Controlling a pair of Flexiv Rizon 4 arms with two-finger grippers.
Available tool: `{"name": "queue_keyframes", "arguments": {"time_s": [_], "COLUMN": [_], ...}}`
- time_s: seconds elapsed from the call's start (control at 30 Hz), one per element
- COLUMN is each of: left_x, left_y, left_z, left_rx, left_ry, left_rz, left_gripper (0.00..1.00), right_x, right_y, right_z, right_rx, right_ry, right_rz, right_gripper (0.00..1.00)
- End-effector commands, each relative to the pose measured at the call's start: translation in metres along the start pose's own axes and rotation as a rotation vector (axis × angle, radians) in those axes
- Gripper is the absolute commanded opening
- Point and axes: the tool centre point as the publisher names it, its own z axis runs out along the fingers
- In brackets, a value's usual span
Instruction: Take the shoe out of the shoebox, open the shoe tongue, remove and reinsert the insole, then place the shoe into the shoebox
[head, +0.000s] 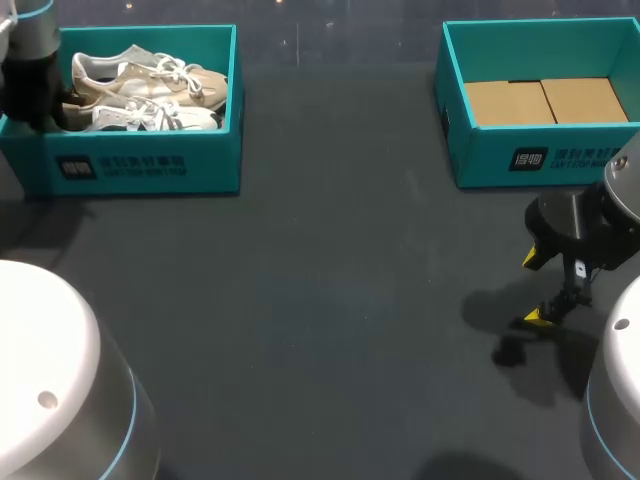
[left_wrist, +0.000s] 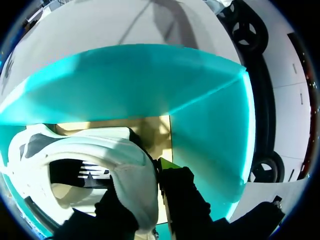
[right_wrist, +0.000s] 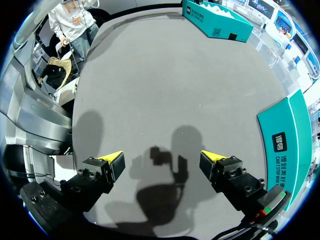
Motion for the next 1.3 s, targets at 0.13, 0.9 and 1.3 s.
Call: {"name": "queue_keyframes", "arguments": {"time_s": [0.13,0.9,1.3], "left_x": [0.012,0.023,0.032], "left_y": [-0.007,-0.005,-0.026], "left_z": [-0.021,-0.132,-0.207], "left_rx": [-0.033,-0.096,-0.069], "left_ry": [-0.052,-0.082,-0.096], "left_rz": [0.021,-0.036,-0.047], "left_gripper": [0.00,0.00,0.00], "right_x": [0.002,0.002,0.002], "right_y": [0.000,0.000,0.000], "right_z": [0.000,0.000,0.000], "right_rx": [0.001,0.001,0.001], "right_ry": [-0.003,-0.003,-0.003], "right_rz": [0.000,0.000,0.000], "right_gripper": [1.00,1.00,1.00]}}
